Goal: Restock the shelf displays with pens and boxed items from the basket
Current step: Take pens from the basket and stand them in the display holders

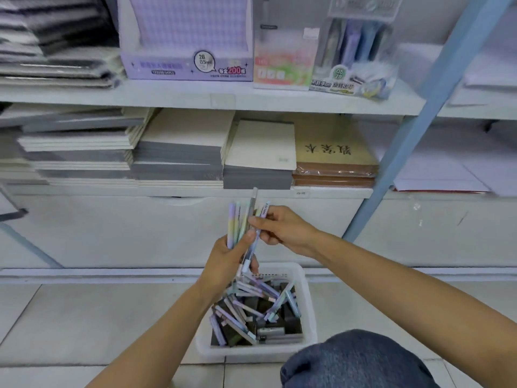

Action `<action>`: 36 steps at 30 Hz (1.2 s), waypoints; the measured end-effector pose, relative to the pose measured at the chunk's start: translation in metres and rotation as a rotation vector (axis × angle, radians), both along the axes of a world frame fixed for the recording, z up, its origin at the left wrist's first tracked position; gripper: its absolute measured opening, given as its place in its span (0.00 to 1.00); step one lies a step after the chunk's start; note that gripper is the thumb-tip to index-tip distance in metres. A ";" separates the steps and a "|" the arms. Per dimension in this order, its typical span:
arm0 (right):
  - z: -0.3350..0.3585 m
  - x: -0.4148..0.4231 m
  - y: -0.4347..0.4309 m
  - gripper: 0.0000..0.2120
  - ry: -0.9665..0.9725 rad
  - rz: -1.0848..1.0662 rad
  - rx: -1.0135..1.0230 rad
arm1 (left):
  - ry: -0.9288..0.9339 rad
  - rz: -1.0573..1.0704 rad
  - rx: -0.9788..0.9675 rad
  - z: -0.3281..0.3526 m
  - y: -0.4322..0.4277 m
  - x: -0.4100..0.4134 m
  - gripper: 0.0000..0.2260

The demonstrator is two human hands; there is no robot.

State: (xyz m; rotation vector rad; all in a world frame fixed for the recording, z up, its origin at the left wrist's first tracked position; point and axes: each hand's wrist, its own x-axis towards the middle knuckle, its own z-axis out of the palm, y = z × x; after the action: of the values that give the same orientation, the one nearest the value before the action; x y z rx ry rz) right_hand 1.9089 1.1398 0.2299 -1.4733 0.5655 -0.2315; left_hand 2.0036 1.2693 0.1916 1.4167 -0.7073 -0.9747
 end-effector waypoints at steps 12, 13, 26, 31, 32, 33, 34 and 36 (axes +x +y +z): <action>0.091 -0.008 0.011 0.03 -0.330 -0.214 0.104 | -0.084 0.282 -0.144 0.087 0.021 0.032 0.12; 0.096 -0.010 0.013 0.03 -0.324 -0.180 0.112 | -0.082 0.335 -0.163 0.094 0.021 0.036 0.10; 0.143 -0.009 0.032 0.05 -0.247 -0.052 -0.299 | -0.180 0.353 -0.352 0.167 0.018 0.039 0.13; 0.176 0.001 0.030 0.06 -0.429 -0.264 -0.377 | -0.212 0.221 -0.304 0.180 0.007 0.032 0.14; 0.182 0.003 0.030 0.06 -0.451 -0.286 -0.368 | -0.214 0.185 -0.302 0.184 0.004 0.029 0.14; 0.186 0.005 0.029 0.07 -0.465 -0.295 -0.362 | -0.219 0.147 -0.306 0.188 0.001 0.026 0.13; 0.190 0.007 0.027 0.09 -0.472 -0.296 -0.361 | -0.224 0.119 -0.316 0.193 -0.003 0.023 0.13; 0.196 0.008 0.023 0.11 -0.474 -0.299 -0.375 | -0.232 0.104 -0.354 0.202 -0.009 0.020 0.12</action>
State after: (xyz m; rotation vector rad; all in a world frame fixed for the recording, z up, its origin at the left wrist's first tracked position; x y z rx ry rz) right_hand 1.9171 1.1624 0.4262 -1.6140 0.3613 -0.9364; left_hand 2.0241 1.2607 0.3937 1.2479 -0.9184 -0.5748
